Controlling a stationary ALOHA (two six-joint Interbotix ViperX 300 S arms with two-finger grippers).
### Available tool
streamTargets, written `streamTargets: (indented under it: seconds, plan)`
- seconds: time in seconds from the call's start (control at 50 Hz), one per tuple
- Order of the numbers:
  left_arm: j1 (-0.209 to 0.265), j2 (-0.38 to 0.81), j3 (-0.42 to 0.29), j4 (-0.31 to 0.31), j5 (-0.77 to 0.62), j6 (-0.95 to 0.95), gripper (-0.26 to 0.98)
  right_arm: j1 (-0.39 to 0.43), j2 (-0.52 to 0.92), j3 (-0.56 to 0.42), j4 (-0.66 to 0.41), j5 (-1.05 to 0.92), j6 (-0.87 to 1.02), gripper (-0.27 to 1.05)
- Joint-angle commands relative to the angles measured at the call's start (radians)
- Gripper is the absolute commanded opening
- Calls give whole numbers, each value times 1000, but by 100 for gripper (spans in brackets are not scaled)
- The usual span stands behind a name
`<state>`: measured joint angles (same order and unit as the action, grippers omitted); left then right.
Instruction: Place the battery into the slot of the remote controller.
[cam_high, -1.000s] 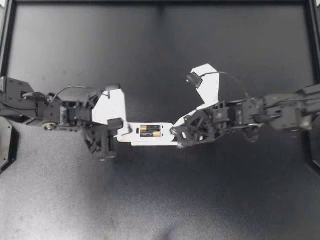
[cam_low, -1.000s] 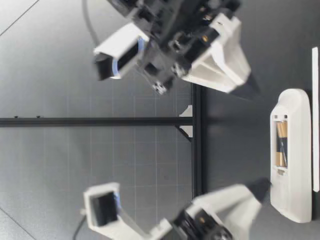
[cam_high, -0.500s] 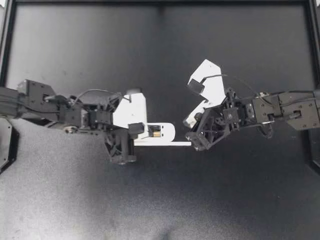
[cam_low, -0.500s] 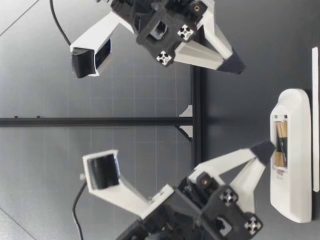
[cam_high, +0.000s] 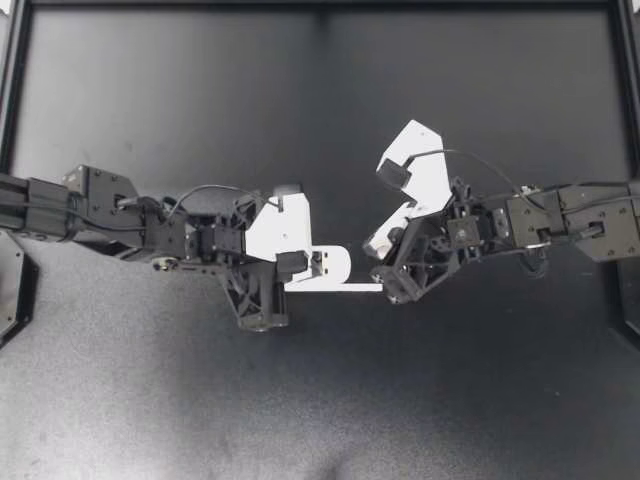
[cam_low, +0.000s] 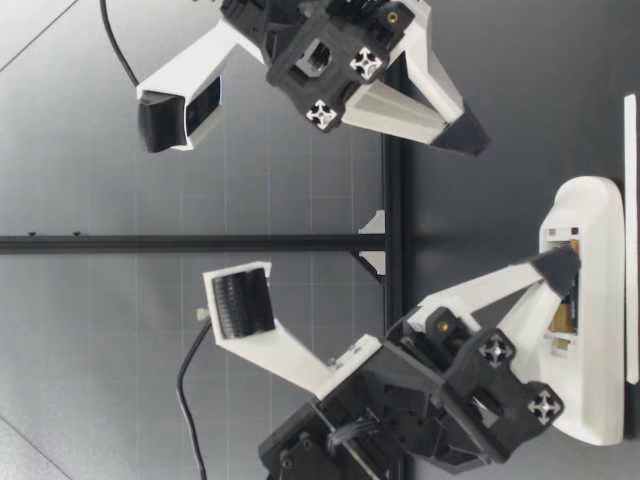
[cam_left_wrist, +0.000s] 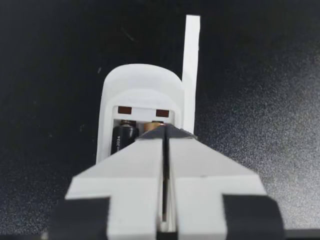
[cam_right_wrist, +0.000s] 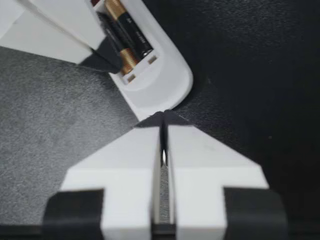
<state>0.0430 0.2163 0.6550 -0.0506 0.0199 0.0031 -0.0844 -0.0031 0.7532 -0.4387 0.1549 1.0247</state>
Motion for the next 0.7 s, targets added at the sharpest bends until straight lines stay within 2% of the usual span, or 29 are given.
streamTargets:
  seconds: [0.0, 0.12, 0.32, 0.52, 0.68]
  plan:
    - [5, -12, 3, -2, 5, -2, -18, 8, -20, -11, -2, -15, 2, -11]
    - [5, -55, 12, -2, 8, -2, -18, 9, -29, -14, -2, -20, -5, -11]
    - [3, -199, 35, 0, 8, 2, -18, 11, -72, -20, -57, -48, -63, -11]
    - [5, -325, 83, 0, -8, 2, -18, 29, -140, -21, -123, -55, -215, -11]
    - [3, -371, 109, 0, -44, 2, -18, 40, -167, -25, -124, -60, -316, -11]
